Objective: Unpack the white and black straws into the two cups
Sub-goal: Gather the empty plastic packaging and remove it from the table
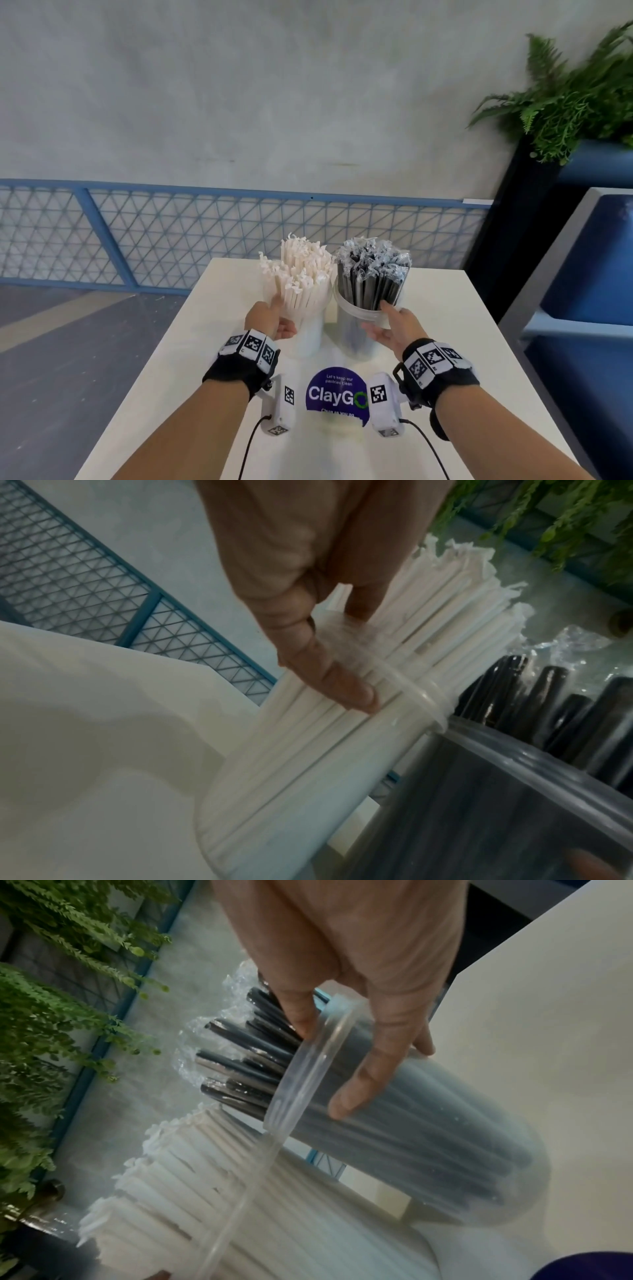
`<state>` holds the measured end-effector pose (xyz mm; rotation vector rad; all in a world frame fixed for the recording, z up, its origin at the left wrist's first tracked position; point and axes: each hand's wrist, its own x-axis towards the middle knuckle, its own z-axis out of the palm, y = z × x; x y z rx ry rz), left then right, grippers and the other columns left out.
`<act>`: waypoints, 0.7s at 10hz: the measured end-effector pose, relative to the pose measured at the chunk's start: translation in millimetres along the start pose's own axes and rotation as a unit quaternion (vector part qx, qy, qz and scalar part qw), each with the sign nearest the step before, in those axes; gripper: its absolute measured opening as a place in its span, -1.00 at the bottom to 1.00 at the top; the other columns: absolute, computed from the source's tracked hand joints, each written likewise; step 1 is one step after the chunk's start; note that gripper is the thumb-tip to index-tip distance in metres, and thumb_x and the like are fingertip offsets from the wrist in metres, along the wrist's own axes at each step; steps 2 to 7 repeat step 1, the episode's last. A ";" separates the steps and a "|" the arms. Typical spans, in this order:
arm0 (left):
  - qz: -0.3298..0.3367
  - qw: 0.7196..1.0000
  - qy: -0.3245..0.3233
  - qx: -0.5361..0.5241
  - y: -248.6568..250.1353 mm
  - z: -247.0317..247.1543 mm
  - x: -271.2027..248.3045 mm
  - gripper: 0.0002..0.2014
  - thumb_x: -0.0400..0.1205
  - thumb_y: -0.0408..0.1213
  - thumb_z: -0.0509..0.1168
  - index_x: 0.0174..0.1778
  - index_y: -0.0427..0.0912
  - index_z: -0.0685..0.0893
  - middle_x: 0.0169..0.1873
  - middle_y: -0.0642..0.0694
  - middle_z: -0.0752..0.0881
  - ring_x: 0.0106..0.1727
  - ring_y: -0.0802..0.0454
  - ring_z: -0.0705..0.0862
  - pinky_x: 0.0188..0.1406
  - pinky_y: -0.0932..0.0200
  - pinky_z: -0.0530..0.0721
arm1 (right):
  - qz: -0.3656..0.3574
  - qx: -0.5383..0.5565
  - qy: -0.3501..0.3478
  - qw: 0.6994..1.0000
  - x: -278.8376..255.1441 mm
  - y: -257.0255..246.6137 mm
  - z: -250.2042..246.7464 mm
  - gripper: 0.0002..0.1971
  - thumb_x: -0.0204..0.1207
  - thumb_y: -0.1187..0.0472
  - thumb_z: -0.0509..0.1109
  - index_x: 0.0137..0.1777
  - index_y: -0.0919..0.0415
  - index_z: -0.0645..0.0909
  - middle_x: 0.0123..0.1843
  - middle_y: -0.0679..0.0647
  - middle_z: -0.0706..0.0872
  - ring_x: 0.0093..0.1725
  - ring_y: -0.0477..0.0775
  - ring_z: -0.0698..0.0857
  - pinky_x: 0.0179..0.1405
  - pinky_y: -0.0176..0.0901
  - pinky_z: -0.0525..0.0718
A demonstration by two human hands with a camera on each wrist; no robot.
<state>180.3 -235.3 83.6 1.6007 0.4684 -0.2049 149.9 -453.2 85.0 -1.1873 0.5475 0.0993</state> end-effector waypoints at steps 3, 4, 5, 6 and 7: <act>-0.001 0.999 -0.026 0.039 -17.3 -5.5 -17.4 -0.44 0.69 -0.07 0.13 0.49 -0.35 0.18 -0.29 -0.32 0.67 -0.53 -0.10 0.68 -0.56 0.15 0.72 | 0.015 -0.082 -0.023 0.996 -18.5 6.3 -16.7 -0.40 0.62 0.14 0.27 0.57 0.28 0.14 0.28 0.21 0.51 -0.14 0.24 0.74 -0.17 0.04 0.73; -0.001 0.999 -0.026 0.039 -17.3 -5.5 -17.4 -0.44 0.69 -0.07 0.13 0.49 -0.35 0.18 -0.29 -0.32 0.67 -0.53 -0.10 0.68 -0.56 0.15 0.72 | 0.015 -0.082 -0.023 0.996 -18.5 6.3 -16.7 -0.40 0.62 0.14 0.27 0.57 0.28 0.14 0.28 0.21 0.51 -0.14 0.24 0.74 -0.17 0.04 0.73; -0.001 0.999 -0.026 0.039 -17.3 -5.5 -17.4 -0.44 0.69 -0.07 0.13 0.49 -0.35 0.18 -0.29 -0.32 0.67 -0.53 -0.10 0.68 -0.56 0.15 0.72 | 0.015 -0.082 -0.023 0.996 -18.5 6.3 -16.7 -0.40 0.62 0.14 0.27 0.57 0.28 0.14 0.28 0.21 0.51 -0.14 0.24 0.74 -0.17 0.04 0.73; -0.001 0.999 -0.026 0.039 -17.3 -5.5 -17.4 -0.44 0.69 -0.07 0.13 0.49 -0.35 0.18 -0.29 -0.32 0.67 -0.53 -0.10 0.68 -0.56 0.15 0.72 | 0.015 -0.082 -0.023 0.996 -18.5 6.3 -16.7 -0.40 0.62 0.14 0.27 0.57 0.28 0.14 0.28 0.21 0.51 -0.14 0.24 0.74 -0.17 0.04 0.73; -0.001 0.999 -0.026 0.039 -17.3 -5.5 -17.4 -0.44 0.69 -0.07 0.13 0.49 -0.35 0.18 -0.29 -0.32 0.67 -0.53 -0.10 0.68 -0.56 0.15 0.72 | 0.015 -0.082 -0.023 0.996 -18.5 6.3 -16.7 -0.40 0.62 0.14 0.27 0.57 0.28 0.14 0.28 0.21 0.51 -0.14 0.24 0.74 -0.17 0.04 0.73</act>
